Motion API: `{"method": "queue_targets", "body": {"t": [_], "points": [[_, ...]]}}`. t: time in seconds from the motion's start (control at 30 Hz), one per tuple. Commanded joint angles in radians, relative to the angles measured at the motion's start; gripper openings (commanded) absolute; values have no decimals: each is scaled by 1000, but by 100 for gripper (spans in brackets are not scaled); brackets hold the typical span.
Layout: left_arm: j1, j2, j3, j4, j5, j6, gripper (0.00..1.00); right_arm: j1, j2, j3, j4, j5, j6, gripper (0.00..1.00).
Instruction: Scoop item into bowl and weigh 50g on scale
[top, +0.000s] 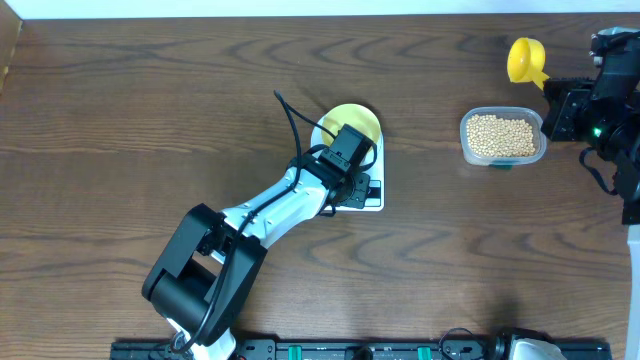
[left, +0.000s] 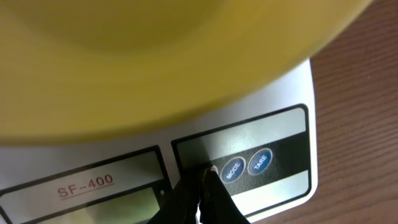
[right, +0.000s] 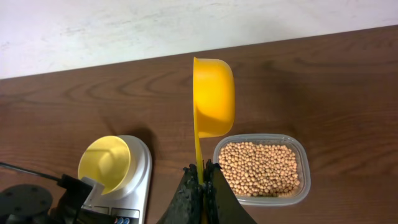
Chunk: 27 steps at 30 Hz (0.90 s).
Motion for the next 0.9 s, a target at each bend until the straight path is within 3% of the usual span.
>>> {"method": "queue_targets", "body": {"t": [0.0, 0.87], "points": [[-1, 17, -16, -1, 2, -4, 7, -7, 1, 15, -1, 5, -1, 1], [-1, 67, -27, -39, -29, -4, 7, -7, 1, 16, -4, 6, -1, 1]]}}
